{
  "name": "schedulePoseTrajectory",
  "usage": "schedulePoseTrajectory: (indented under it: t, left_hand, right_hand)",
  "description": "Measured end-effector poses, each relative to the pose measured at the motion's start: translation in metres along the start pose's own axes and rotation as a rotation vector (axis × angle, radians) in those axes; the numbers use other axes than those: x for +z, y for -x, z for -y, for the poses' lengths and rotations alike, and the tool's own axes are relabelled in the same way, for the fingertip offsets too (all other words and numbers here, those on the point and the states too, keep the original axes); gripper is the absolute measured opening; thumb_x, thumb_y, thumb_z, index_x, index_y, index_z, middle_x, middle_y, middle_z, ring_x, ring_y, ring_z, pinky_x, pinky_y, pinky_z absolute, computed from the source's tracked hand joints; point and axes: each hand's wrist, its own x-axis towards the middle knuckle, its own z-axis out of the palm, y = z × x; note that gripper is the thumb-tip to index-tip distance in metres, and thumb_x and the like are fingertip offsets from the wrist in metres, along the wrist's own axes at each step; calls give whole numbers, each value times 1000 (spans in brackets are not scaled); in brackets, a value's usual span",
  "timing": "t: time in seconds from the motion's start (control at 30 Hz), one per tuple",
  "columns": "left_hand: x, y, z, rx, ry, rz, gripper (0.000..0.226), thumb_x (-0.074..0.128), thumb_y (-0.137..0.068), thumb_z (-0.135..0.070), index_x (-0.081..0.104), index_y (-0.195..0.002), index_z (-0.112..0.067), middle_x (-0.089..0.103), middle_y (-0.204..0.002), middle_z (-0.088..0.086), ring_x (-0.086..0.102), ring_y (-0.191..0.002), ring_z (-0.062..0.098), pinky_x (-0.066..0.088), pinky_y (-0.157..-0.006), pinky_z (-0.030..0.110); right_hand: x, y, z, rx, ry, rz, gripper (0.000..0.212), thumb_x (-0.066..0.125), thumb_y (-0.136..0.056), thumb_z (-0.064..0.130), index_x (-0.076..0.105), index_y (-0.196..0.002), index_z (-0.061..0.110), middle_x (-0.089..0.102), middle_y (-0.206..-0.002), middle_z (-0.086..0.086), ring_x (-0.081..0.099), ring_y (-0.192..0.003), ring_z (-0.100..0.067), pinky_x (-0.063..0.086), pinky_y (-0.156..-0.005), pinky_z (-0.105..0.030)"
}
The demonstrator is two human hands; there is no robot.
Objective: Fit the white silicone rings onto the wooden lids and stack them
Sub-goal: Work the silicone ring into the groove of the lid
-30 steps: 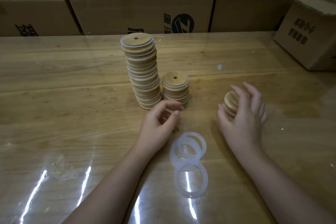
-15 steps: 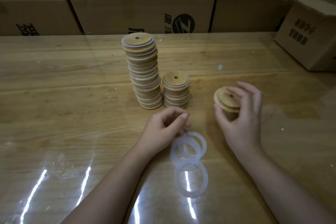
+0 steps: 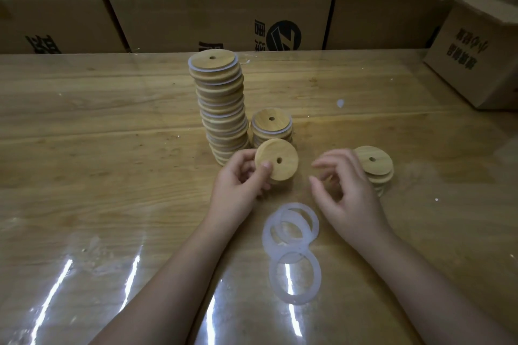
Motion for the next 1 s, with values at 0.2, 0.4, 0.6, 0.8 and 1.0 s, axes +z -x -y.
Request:
schedulePoseTrajectory:
  t: [0.2, 0.4, 0.6, 0.8, 1.0]
  left_hand:
    - [1, 2, 1, 99, -80, -12, 19, 63, -87, -9, 62, -100, -23, 61, -76, 5, 55, -68, 22, 46, -61, 37]
    - [1, 2, 3, 159, -181, 17, 22, 67, -86, -12, 65, -103, -24, 64, -81, -6, 53, -69, 8, 49, -65, 36]
    - [-1, 2, 5, 286, -359, 23, 22, 62, -87, -20, 65, -108, -15, 62, -96, 1, 56, -84, 5, 48, -75, 22]
    - [0, 5, 4, 295, -352, 128, 30, 64, -82, -24, 57, -107, -40, 61, -101, -10, 57, -85, -1, 44, -70, 10]
    - [2, 7, 4, 322, -306, 128, 19, 66, -81, -20, 59, -88, -35, 60, -94, -12, 58, -80, 4, 48, -62, 18]
  right_hand:
    - [4, 3, -6, -5, 193, 447, 19, 66, -83, 28, 68, -102, 22, 51, -101, 10, 44, -97, -4, 35, -85, -24]
    - [2, 3, -2, -48, 42, 395, 7, 67, -82, 18, 61, -81, 21, 55, -88, 12, 47, -85, -1, 38, -76, -19]
    - [4, 4, 5, -1, -216, 65, 8, 65, -81, 10, 63, -84, 17, 60, -81, 8, 55, -68, -5, 40, -63, -12]
    - [0, 0, 3, 90, -273, -74, 9, 63, -82, 9, 67, -89, 14, 62, -80, 6, 58, -66, -6, 44, -64, -15]
    - [3, 1, 2, 105, -194, -104, 4, 65, -80, 16, 64, -79, 12, 59, -80, 5, 52, -66, -11, 43, -59, -23]
